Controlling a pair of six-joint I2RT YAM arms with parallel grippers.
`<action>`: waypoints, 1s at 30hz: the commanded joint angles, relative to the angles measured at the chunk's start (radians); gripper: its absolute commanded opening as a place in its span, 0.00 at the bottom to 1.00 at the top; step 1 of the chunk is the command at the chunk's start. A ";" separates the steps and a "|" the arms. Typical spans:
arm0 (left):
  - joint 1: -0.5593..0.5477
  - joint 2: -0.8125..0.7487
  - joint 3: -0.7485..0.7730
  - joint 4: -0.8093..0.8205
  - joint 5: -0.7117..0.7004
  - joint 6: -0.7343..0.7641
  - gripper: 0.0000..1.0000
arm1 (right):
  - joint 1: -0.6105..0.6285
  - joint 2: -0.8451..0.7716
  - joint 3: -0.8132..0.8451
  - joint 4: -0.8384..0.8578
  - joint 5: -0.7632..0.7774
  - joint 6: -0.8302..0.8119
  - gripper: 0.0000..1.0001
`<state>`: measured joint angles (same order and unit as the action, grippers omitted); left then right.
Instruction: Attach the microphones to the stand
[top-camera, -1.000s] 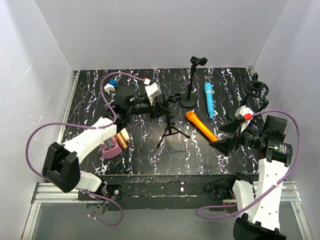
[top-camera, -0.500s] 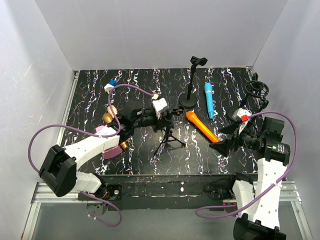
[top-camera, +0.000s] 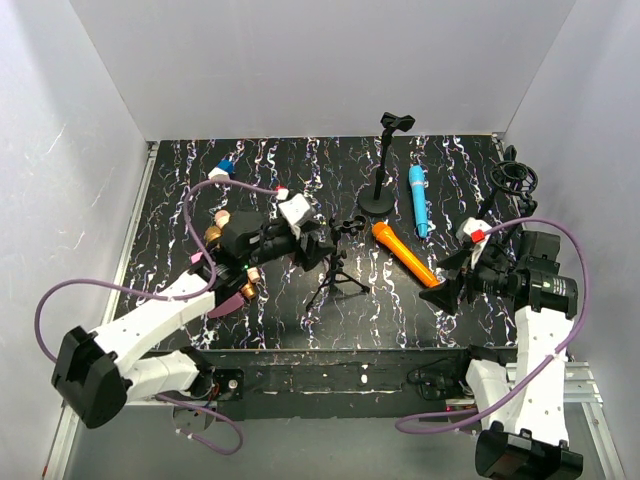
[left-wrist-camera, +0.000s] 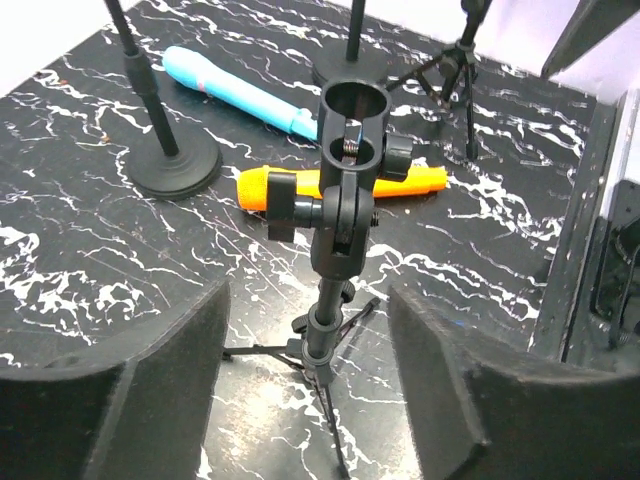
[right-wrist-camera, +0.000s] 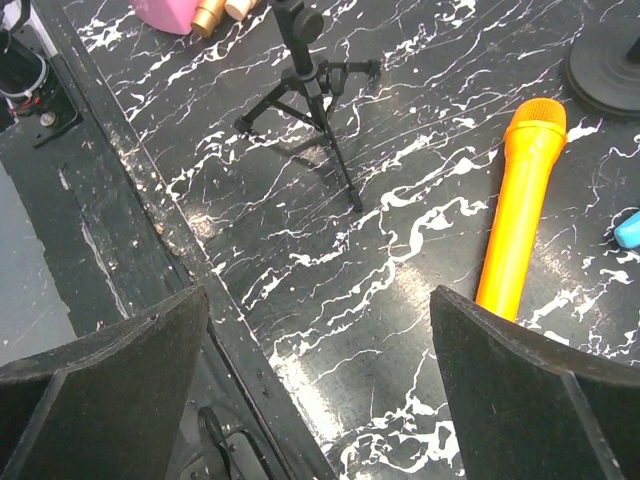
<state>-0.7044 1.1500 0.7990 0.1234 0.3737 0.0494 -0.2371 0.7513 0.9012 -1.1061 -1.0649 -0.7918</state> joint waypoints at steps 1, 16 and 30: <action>-0.001 -0.130 -0.030 -0.059 -0.081 -0.095 0.72 | 0.031 0.014 0.025 -0.028 0.031 -0.030 0.98; 0.002 -0.496 -0.126 -0.304 -0.246 -0.348 0.98 | 0.337 0.204 0.090 0.089 0.364 0.124 0.95; 0.002 -0.400 -0.057 -0.467 -0.328 -0.454 0.98 | 0.436 0.477 0.177 0.310 0.607 0.377 0.92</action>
<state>-0.7036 0.7345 0.6899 -0.2909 0.0822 -0.3721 0.1867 1.1954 1.0283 -0.9081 -0.5484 -0.5285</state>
